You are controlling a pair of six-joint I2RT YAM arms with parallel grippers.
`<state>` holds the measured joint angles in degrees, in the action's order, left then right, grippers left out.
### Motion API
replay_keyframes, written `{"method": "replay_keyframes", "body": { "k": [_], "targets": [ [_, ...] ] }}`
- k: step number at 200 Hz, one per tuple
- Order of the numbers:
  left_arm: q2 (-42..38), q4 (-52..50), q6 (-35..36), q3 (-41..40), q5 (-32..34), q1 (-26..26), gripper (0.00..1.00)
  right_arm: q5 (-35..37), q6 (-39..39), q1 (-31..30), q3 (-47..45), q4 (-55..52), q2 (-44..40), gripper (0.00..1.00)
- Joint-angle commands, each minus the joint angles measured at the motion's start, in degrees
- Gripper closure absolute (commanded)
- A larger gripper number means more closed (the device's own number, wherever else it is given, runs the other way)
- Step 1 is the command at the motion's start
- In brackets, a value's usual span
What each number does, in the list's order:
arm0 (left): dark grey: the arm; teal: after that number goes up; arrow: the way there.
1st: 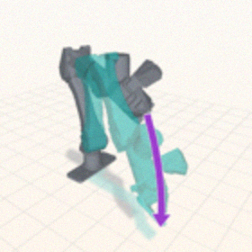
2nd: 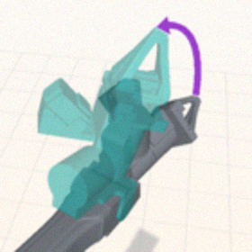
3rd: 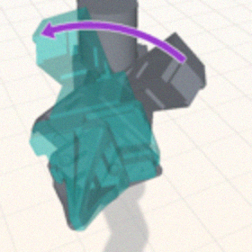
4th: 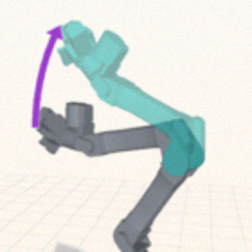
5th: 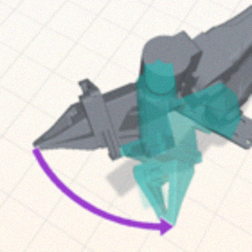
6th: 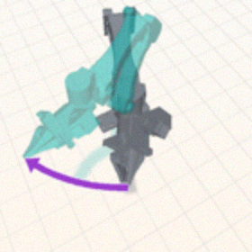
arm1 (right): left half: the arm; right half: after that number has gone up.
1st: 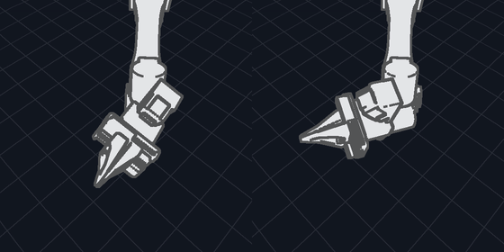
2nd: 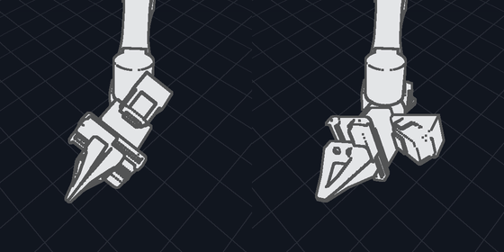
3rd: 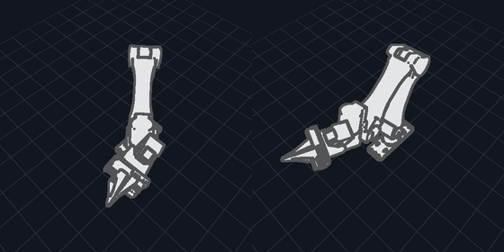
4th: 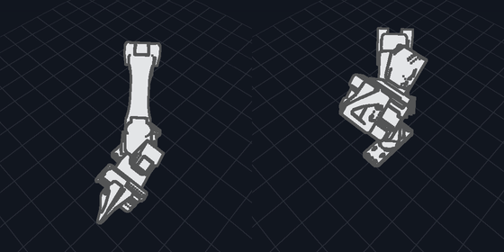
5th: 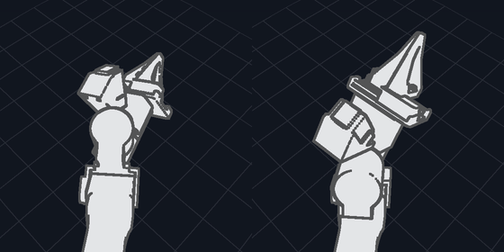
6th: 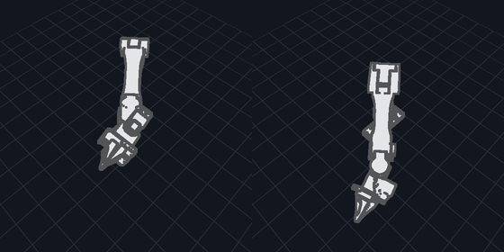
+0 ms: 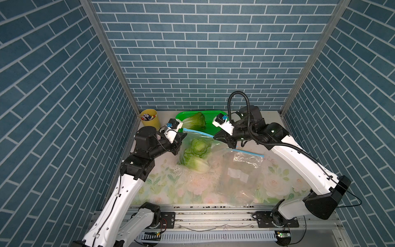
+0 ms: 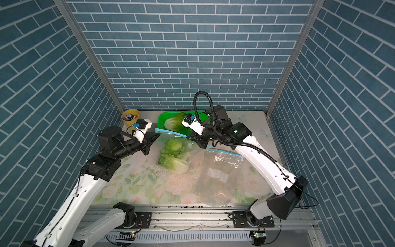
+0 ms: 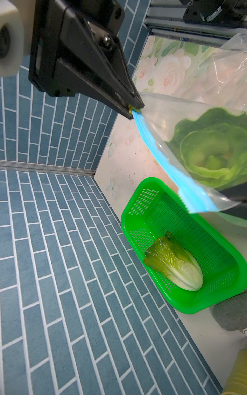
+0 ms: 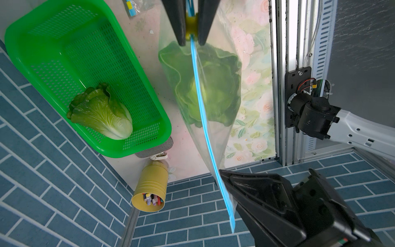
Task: Put the chinese cabbages into a zipper bag and zip it
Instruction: Zip the zipper on the zipper food storage bag.
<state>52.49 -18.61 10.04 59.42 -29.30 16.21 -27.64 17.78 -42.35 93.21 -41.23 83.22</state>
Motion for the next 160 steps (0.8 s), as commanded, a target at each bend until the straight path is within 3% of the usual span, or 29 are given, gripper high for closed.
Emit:
{"method": "replay_keyframes", "body": {
  "k": [1, 160],
  "targets": [
    [-1.1, 2.07, -1.02, 0.08, 6.03, -1.27, 1.0, 2.93, -1.26, 1.35, -1.34, -2.3, -2.7, 1.0],
    [-1.09, 3.05, -5.21, 0.0, 12.59, -4.29, 1.0, 4.79, -1.78, 1.3, -4.41, -2.64, -4.47, 1.0]
  ]
}}
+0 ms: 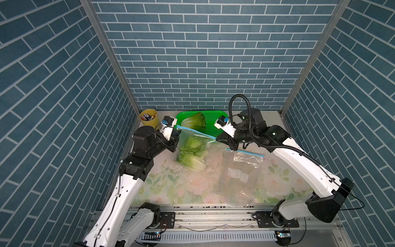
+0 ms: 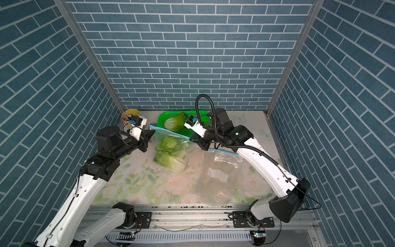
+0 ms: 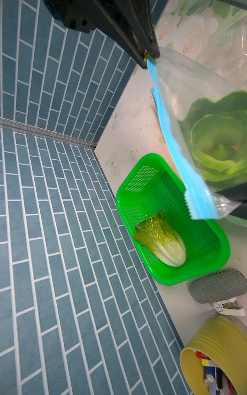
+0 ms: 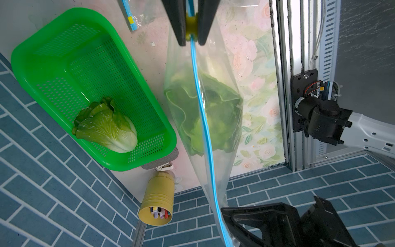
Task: Put the chinese cabbages into a zipper bag and zip it
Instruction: Zip the zipper on the zipper food storage bag.
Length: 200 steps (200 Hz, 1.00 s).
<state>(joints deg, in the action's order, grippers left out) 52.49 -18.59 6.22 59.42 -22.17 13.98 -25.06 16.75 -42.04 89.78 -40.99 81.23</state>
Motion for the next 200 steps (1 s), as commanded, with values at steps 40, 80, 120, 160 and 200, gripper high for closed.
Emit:
{"method": "replay_keyframes", "body": {
  "k": [40, 80, 120, 160, 200],
  "targets": [
    [-1.13, 3.02, -2.61, -0.22, 6.8, -3.23, 1.0, 2.73, -0.76, 1.0, -1.48, -2.96, -2.31, 1.0],
    [-0.75, 3.46, -3.6, -0.52, 7.06, -4.13, 1.0, 3.17, -0.76, 1.0, -1.88, -2.88, -2.22, 1.0],
    [-0.02, 3.72, -6.0, -0.79, 9.02, -5.28, 1.0, 3.6, -0.76, 1.0, -2.14, -2.83, -1.87, 1.0],
    [0.33, 4.61, -7.91, -1.4, 8.03, -7.32, 1.0, 3.78, -0.76, 0.99, -1.98, -2.85, -1.74, 1.0],
    [0.97, 4.95, -7.65, -1.67, 4.57, -7.74, 1.0, 3.4, -0.85, 1.0, -1.83, -2.72, -0.92, 1.0]
  ]
}}
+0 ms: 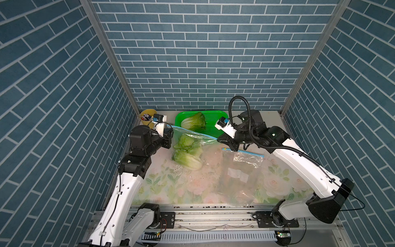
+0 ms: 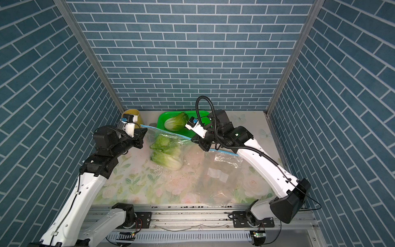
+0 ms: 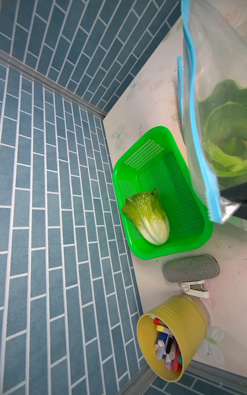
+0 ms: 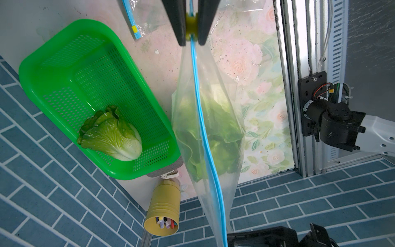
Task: Put the chinese cabbages into a zipper bag and zip it
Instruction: Zip the zipper on the zipper food storage bag.
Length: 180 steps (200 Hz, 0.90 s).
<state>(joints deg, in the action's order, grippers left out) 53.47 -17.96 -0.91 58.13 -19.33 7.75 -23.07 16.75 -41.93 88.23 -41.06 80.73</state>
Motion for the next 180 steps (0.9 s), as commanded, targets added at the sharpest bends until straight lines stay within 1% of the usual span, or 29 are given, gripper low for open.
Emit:
{"method": "replay_keyframes", "body": {
  "k": [1, 35, 60, 66, 86, 98, 104, 111, 136, 162, 180],
  "targets": [
    [0.06, 4.41, -0.51, -0.38, 1.52, -1.51, 1.0, 1.39, -0.85, 0.89, -0.26, -2.64, -0.41, 1.0],
    [0.16, 4.86, 0.42, -0.48, -3.95, -1.51, 1.0, 0.78, -1.01, 0.89, 0.19, -2.01, 0.34, 1.0],
    [-0.08, 6.1, 1.17, -0.94, -10.39, -1.42, 1.0, -0.13, -1.24, 0.89, 0.89, -1.88, 0.9, 1.0],
    [-0.13, 6.79, 1.11, -1.16, -11.37, -1.42, 1.0, -0.26, -1.41, 0.83, 0.88, -1.63, 0.92, 0.97],
    [-0.36, 7.09, 0.81, -1.27, -12.56, -1.42, 1.0, -0.62, -2.02, 0.89, 1.27, -1.31, 1.01, 0.84],
    [-0.36, 6.45, 0.75, -0.95, -12.72, -1.42, 1.0, -0.18, -2.72, 0.89, 1.42, -0.74, 0.72, 0.72],
    [-0.56, 6.3, 0.51, -0.91, -12.37, -1.42, 1.0, -0.21, -3.01, 0.82, 1.38, -0.3, 0.45, 0.66],
    [-0.73, 6.16, 0.0, -1.0, -11.52, -1.42, 1.0, -0.18, -3.74, 0.87, 1.2, 0.56, 0.04, 0.61],
    [-2.3, 4.04, -1.66, -0.75, -7.37, -1.42, 1.0, 1.79, -6.47, 0.8, 0.84, 3.1, -1.42, 0.5],
    [-3.92, 1.05, -3.06, 0.08, -1.15, -1.42, 1.0, 4.36, -9.41, 0.8, 0.08, 5.4, -2.54, 0.47],
    [-5.11, -1.84, -4.26, 0.8, 4.97, -1.42, 1.0, 5.5, -11.37, 0.8, -0.75, 6.62, -2.86, 0.47]
  ]
}}
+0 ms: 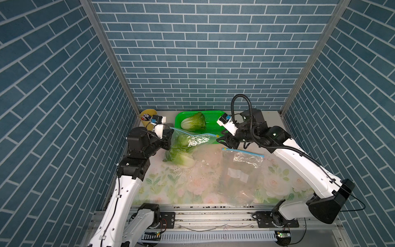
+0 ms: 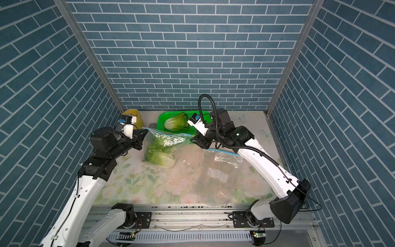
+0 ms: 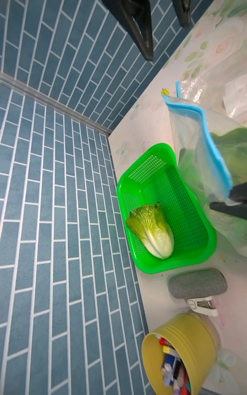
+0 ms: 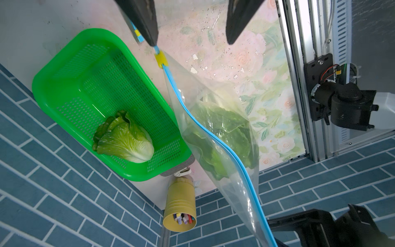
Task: Put the chinese cabbages into a zipper bag and zip it
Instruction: Zip the zipper on the zipper food storage bag, then place the zipper food storage bag at the center of the board.
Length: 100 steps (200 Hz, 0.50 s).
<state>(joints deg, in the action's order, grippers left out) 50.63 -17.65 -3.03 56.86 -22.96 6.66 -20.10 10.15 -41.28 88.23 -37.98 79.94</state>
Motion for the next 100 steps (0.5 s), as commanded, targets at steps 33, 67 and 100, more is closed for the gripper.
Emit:
{"method": "replay_keyframes", "body": {
  "k": [33, 67, 100],
  "targets": [
    [-3.69, -9.62, -2.6, 4.57, 23.55, -0.33, 1.0, 3.1, -8.43, 0.1, -2.08, 5.33, -2.16, 0.46],
    [-4.59, -17.39, 1.8, 8.93, 41.58, -0.41, 1.0, 2.78, -10.54, 0.13, -3.38, 7.08, -2.47, 0.46],
    [-2.95, -19.06, 10.53, 14.45, 54.49, -0.42, 1.0, 2.78, -11.52, 0.15, -4.88, 8.62, -2.6, 0.46]
  ]
}}
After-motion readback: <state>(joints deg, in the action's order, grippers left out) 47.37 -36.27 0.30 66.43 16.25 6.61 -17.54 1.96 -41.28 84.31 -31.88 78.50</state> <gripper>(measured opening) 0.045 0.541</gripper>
